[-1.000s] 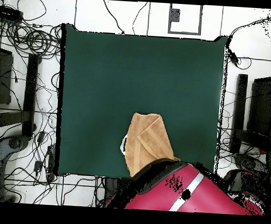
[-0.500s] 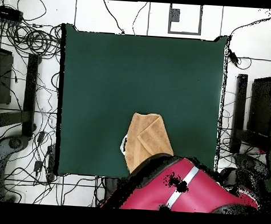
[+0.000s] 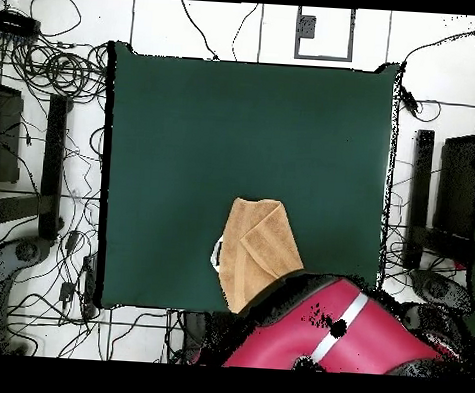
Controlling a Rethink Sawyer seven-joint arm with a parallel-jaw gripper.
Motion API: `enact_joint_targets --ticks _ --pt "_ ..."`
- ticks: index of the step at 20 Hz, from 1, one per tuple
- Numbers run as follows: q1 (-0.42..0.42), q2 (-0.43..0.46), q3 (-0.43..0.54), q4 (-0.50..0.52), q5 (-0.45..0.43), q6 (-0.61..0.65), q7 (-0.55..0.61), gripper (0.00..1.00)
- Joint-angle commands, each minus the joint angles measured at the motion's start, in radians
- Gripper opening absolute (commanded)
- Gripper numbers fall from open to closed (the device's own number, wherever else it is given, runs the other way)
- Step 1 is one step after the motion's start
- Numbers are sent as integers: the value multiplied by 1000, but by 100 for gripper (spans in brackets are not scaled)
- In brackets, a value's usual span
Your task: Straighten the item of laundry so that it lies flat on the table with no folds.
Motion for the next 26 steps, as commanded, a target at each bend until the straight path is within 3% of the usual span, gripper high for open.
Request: enact_joint_targets --ticks 1,4,13,15,18,23,26 --pt "18 25 154 -68 69 16 255 100" --pt "19 50 175 -56 46 -22 288 100" --pt "3 77 193 -34 73 -3 223 100" --pt "7 96 196 -34 54 -38 302 100" --pt "12 114 201 -29 44 -49 325 100" --pt "3 129 209 -6 61 -45 299 100" --pt "-9 120 208 -6 91 -1 214 100"
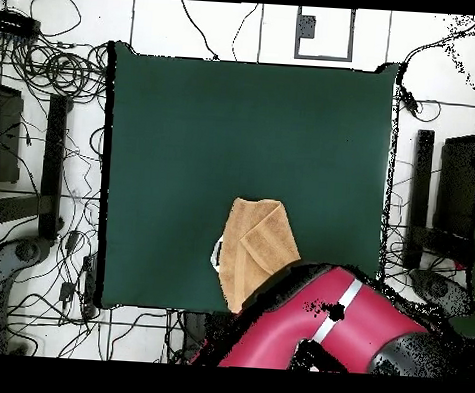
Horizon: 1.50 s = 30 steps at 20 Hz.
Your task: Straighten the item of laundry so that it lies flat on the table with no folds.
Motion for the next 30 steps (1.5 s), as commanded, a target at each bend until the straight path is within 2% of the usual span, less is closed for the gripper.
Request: enact_joint_targets --ticks 1,3,4,5,6,7,8,12,15,19,20,25,27,28,30 --pt "-7 10 174 -3 108 23 164 100" --pt "-45 -31 171 2 197 106 -44 100" --pt "-73 -59 172 6 263 146 -188 100" --pt "-86 -71 170 9 296 156 -257 100" --pt "-116 -99 171 20 373 173 -416 100" --pt "-127 -112 167 27 410 171 -488 100" --pt "-146 -135 164 43 470 161 -621 100" --pt "-182 -182 132 115 632 75 -884 100" --pt "-208 -188 107 144 690 13 -954 100" --pt "-218 -163 133 57 699 12 -906 100" --pt "-203 -191 135 32 696 25 -864 100" --pt "-215 -217 137 24 704 34 -870 100" --pt "-149 -174 122 -34 559 143 -621 100" --pt "-59 -100 101 -106 345 169 -237 100" --pt "-6 -45 98 -143 194 102 40 100"
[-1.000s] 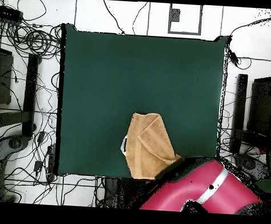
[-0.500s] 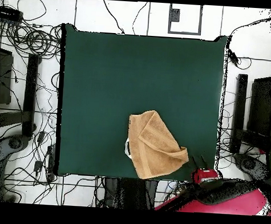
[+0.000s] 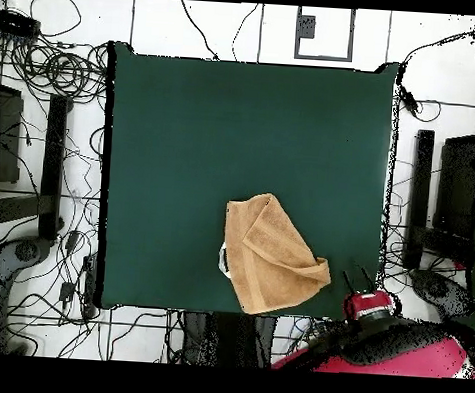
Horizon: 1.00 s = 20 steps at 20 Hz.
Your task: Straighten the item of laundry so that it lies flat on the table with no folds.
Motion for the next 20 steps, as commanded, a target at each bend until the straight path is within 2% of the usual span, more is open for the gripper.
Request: enact_joint_targets --ticks 1,2,8,16,20 --pt "202 163 90 -172 -339 48 749 100" --pt "216 184 95 -170 -385 4 866 100" --pt "232 195 111 -148 -421 -41 959 100" --pt "238 163 101 -146 -422 12 930 100" --pt "217 126 105 -135 -357 71 803 100"
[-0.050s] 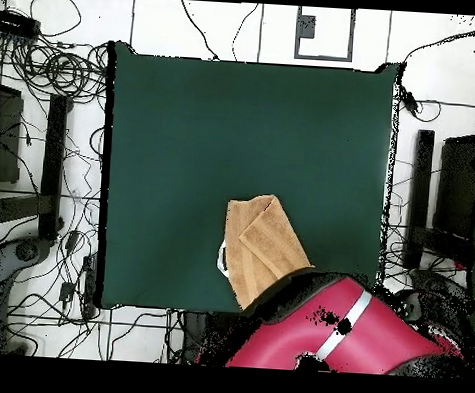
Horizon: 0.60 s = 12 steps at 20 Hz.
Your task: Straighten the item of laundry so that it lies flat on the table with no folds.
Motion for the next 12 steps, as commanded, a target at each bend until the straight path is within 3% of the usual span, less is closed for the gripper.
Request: enact_joint_targets --ticks 1,4,7,9,12 --pt "11 1 103 -32 48 90 7 100" --pt "-20 -40 102 -7 133 143 -84 100" --pt "-53 -45 111 5 184 145 -79 100" --pt "-74 -64 117 13 226 151 -160 100" --pt "-110 -107 129 30 311 148 -395 100"
